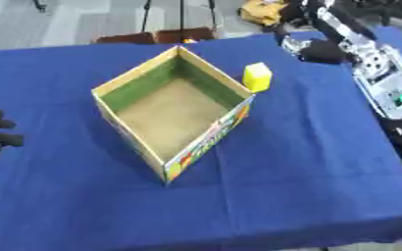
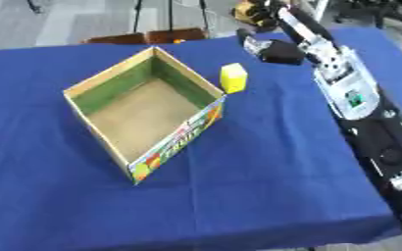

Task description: Pick up objects on the table and place them in the box.

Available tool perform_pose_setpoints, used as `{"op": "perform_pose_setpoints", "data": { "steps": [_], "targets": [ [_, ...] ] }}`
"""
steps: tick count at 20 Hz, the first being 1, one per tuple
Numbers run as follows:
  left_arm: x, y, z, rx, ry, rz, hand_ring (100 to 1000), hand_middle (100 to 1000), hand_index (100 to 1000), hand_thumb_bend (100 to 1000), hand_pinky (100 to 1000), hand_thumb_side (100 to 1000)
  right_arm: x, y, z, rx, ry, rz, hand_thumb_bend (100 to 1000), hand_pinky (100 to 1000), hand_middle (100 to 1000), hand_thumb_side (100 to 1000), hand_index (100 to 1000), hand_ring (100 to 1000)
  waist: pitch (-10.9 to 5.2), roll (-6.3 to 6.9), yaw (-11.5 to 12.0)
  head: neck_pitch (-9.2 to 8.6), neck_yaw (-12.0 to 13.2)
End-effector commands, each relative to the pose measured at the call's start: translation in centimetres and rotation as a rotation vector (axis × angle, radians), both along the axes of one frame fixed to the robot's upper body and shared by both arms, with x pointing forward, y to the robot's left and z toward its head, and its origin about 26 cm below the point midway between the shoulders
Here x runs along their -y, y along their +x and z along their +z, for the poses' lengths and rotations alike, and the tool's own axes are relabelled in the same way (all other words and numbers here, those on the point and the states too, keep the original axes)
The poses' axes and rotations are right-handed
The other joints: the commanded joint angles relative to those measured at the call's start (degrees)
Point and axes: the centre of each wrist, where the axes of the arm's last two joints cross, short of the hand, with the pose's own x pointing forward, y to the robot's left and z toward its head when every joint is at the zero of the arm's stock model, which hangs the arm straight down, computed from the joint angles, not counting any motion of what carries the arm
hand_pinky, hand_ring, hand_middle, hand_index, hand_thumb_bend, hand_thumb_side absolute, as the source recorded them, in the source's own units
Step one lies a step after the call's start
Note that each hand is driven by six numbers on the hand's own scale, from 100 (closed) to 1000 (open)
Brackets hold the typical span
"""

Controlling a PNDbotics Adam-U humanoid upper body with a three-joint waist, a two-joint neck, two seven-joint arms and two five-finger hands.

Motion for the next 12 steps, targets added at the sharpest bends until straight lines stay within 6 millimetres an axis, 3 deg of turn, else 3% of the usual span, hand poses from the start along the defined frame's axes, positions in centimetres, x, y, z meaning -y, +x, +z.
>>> {"op": "perform_pose_setpoints", "data": {
  "steps": [1, 7, 12],
  "targets": [
    [-0.5, 0.0, 0.8, 0.027, 0.011, 0.013, 505, 589, 739, 738, 720, 920, 0.8, -0.1, 2.0, 0.036, -0.06, -0.009, 234, 887, 842, 522, 1000, 890, -0.47, 0.16, -0.3, 0.91, 0.3],
    [-0.3, 0.0, 0.8, 0.028, 0.004, 0.016, 506, 589, 739, 737, 721, 925, 1.2, 0.1, 3.1, 0.025, -0.178, 0.024, 374, 927, 900, 515, 1000, 947, 0.41, 0.4, -0.8, 1.23, 0.5],
    [-0.2, 0.1, 0.9, 0.033, 0.001, 0.014, 506, 589, 739, 738, 721, 928, 1.8, 0.8, 4.2, 0.006, -0.324, 0.056, 434, 959, 935, 494, 1000, 985, 1.38, 0.13, 0.2, 0.84, 0.7]
  ]
}}
